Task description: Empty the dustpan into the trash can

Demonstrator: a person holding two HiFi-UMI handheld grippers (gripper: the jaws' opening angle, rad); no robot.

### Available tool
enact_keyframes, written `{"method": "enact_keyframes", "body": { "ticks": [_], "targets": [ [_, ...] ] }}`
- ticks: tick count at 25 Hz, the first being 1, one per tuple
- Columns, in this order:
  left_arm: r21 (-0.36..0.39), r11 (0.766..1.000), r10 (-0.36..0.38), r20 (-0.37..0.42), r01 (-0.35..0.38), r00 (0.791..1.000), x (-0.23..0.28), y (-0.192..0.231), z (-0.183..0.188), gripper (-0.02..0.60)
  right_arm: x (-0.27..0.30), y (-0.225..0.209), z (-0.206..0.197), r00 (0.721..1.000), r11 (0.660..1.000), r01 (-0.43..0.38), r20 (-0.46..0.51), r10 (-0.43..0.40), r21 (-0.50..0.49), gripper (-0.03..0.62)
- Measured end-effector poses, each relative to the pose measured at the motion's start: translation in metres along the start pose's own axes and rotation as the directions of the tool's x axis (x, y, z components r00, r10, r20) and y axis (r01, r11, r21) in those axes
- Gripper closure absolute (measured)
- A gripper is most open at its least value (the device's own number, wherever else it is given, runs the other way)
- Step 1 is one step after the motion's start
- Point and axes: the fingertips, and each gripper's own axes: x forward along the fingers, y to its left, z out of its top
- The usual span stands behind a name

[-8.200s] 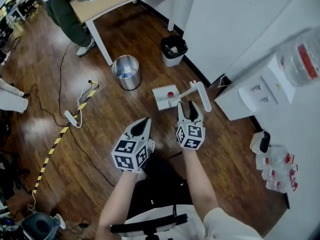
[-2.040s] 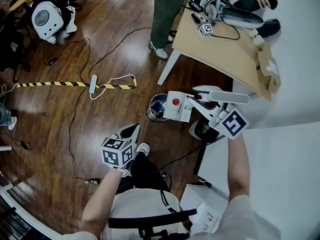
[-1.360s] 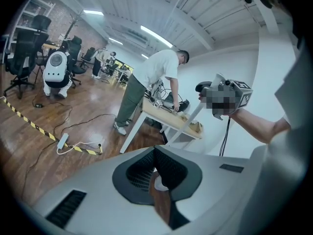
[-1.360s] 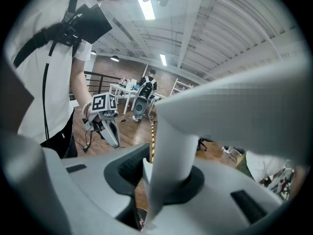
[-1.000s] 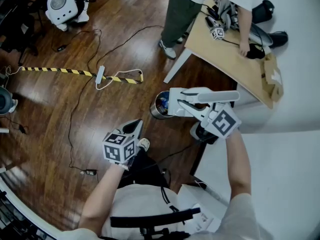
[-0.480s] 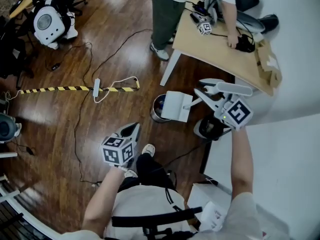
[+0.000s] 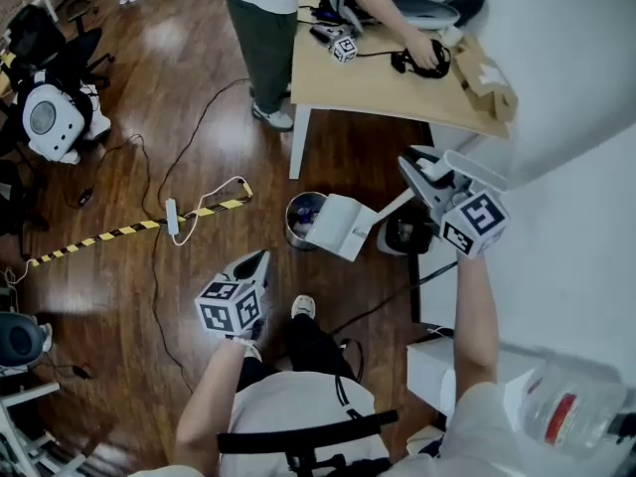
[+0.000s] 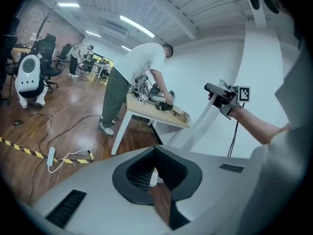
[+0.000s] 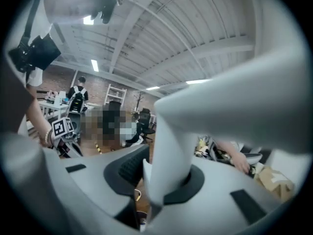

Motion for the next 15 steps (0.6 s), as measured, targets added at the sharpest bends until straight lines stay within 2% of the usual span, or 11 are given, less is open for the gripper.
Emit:
{"method": "enact_keyframes", "body": {
  "ticks": [3,6,8,11,15],
  "targets": [
    [0.043,0.997,-0.069,-0.039,0.071,0.997,-0.014,-0.007,-0.008,0.585,-0.048,-0.002,0.013,0.985,0.983,0.172,-0.032,-0.170,0.060,0.493],
    [0.080,0.988,-0.129,-0.079,0.135,0.989,-0.034,-0.013,-0.019,0.585,-0.097,-0.005,0.014,0.934,0.926,0.357,-0.082,-0.349,0.123,0.493],
    [0.097,0.981,-0.154,-0.111,0.165,0.982,-0.045,-0.015,-0.030,0.584,-0.123,-0.003,0.003,0.894,0.879,0.448,-0.109,-0.435,0.163,0.493],
    [0.103,0.976,-0.173,-0.166,0.191,0.971,-0.056,-0.017,-0.050,0.586,-0.149,0.007,-0.035,0.845,0.820,0.533,-0.165,-0.508,0.208,0.493],
    [0.098,0.973,-0.183,-0.218,0.208,0.959,-0.054,-0.026,-0.073,0.584,-0.180,0.018,-0.106,0.783,0.741,0.621,-0.242,-0.572,0.255,0.496]
  ]
}}
